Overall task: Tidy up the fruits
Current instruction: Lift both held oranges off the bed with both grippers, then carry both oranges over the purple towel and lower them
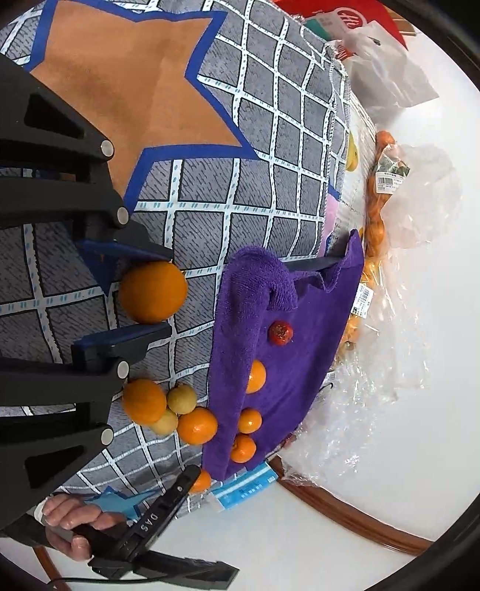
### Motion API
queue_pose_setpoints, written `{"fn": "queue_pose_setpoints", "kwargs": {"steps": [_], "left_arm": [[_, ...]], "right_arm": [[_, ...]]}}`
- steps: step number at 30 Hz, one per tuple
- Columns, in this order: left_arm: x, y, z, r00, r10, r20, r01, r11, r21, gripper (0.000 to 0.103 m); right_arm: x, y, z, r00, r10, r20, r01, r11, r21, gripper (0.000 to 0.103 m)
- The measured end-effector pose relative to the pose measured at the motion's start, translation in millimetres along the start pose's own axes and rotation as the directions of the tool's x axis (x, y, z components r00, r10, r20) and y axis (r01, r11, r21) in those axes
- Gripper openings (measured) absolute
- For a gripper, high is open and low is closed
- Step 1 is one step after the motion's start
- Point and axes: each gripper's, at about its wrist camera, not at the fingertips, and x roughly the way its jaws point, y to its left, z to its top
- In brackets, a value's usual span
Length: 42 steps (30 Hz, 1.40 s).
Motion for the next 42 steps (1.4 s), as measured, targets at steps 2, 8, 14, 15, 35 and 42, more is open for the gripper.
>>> {"fn": "queue_pose_setpoints", "kwargs": {"steps": [2,8,14,15,35,42], "left_arm": [[-5.2,1.4,-0.3,0.998,-0.055,0.025,0.055,0.998,0.002,0.031],[-10.8,-2.1,-1.0,0.997,-0.06,0.057,0.059,0.998,0.018,0.031],[-19.9,-1.2,-0.9,0.992,-0.034,0.12,0.033,0.999,0.011,0.031],[-20.9,-1.3,-0.8,0.991,-0.03,0.127,0.029,1.0,0.011,0.031],[-46.1,-36.6,52.9,0.986,-0.073,0.153,0.065,0.996,0.055,0.031],[-30.9,-51.0,99.5,0.975,-0.06,0.215,0.051,0.998,0.048,0.031]], "right_arm": [[0.1,-0.9,-0.1,1.0,0.006,0.0,-0.006,1.0,0.004,0.042],[-3.9,1.3,-0.4,1.0,0.019,0.021,-0.018,1.0,-0.009,0.042],[-10.3,4.1,-1.0,0.998,0.028,0.055,-0.027,1.0,-0.015,0.042],[-11.4,3.7,-1.2,0.998,0.035,0.06,-0.035,0.999,-0.013,0.042],[-34.9,14.8,38.0,0.997,0.029,0.076,-0.027,0.999,-0.033,0.042],[-43.2,14.0,75.8,0.988,0.033,0.148,-0.028,0.999,-0.039,0.042]]}}
